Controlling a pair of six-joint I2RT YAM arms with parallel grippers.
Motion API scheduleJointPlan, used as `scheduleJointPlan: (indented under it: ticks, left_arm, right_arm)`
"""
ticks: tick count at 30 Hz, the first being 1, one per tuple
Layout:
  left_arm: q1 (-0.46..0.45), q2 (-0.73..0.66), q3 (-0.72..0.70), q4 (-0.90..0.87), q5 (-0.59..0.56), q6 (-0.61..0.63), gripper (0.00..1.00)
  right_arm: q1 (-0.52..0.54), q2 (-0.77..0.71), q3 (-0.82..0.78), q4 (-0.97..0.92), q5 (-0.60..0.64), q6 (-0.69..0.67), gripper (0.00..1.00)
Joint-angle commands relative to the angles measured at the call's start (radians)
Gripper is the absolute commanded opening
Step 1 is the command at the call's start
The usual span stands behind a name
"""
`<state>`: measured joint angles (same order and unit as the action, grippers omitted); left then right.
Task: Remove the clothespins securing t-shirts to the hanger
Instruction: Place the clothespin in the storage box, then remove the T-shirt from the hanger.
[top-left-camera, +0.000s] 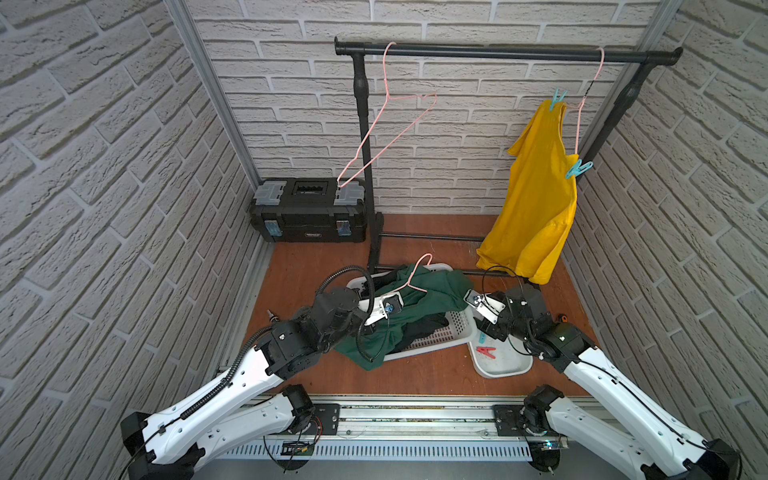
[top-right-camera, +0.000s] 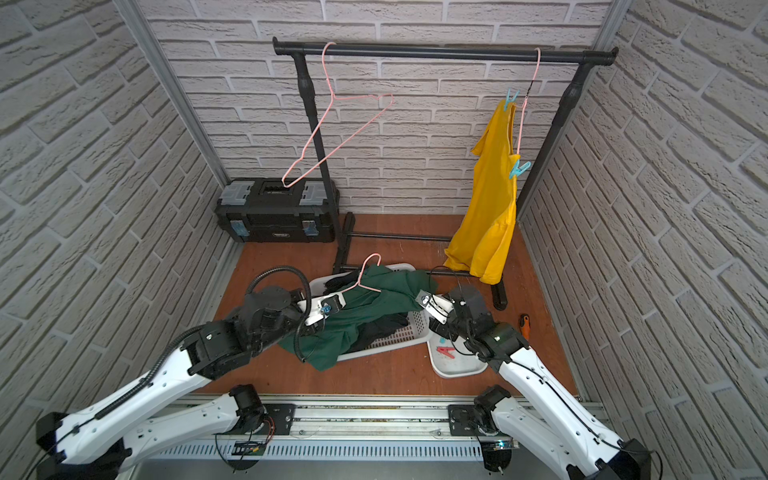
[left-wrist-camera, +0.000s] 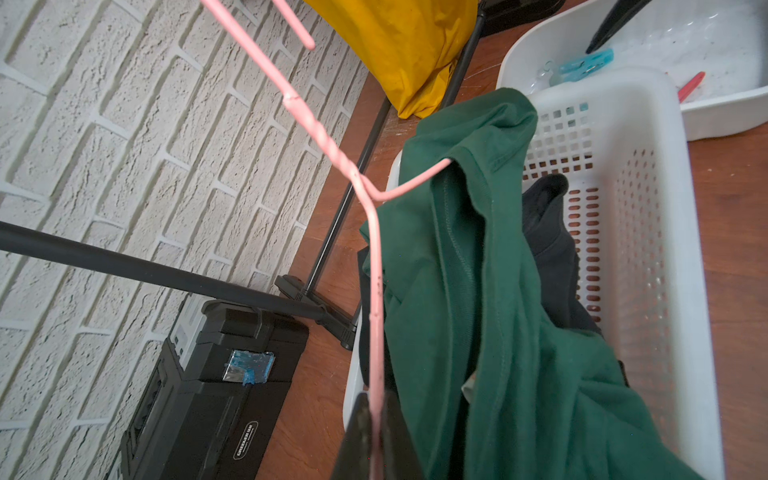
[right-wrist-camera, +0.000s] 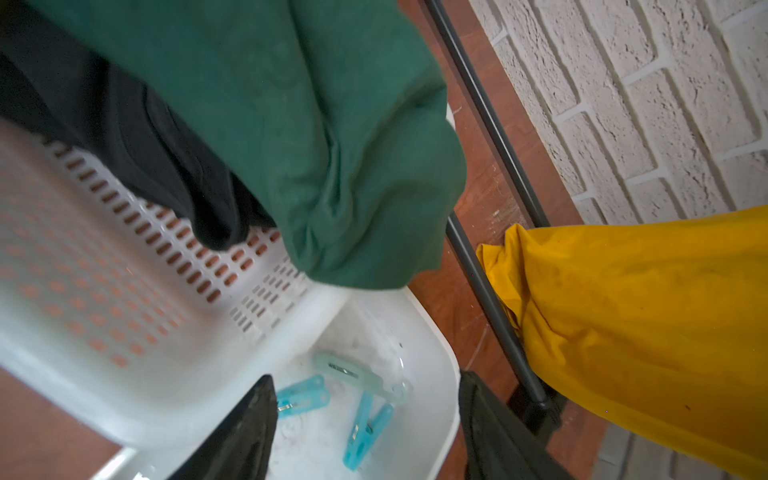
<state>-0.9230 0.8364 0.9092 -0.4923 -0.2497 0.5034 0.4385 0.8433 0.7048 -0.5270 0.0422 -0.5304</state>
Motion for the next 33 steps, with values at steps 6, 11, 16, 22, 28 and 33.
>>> scheduleJointPlan:
  ticks: [6, 11, 16, 22, 28, 33]
  left_arm:
    - [0.013, 0.010, 0.026, 0.086, -0.026, -0.047, 0.00]
    - [0.013, 0.018, 0.057, 0.099, -0.037, -0.076, 0.00]
    - [0.014, 0.017, 0.093, 0.125, -0.042, -0.166, 0.00]
    - [0.012, 0.012, 0.074, 0.176, -0.070, -0.252, 0.00]
    - [0.009, 0.011, 0.073, 0.189, -0.108, -0.340, 0.00]
    - [0.002, -0.012, 0.052, 0.214, -0.130, -0.391, 0.00]
  right_arm:
    - [0.027, 0.057, 0.062, 0.224, -0.176, 0.304, 0.68]
    - [0.060, 0.052, 0.046, 0.341, -0.216, 0.409, 0.58]
    - [0.127, 0.086, 0.078, 0.380, -0.166, 0.544, 0.62]
    - [0.204, 0.141, 0.109, 0.409, -0.112, 0.637, 0.65]
    - [0.241, 0.148, 0.125, 0.472, -0.124, 0.725, 0.64]
    - [0.248, 0.154, 0.134, 0.547, -0.112, 0.849, 0.61]
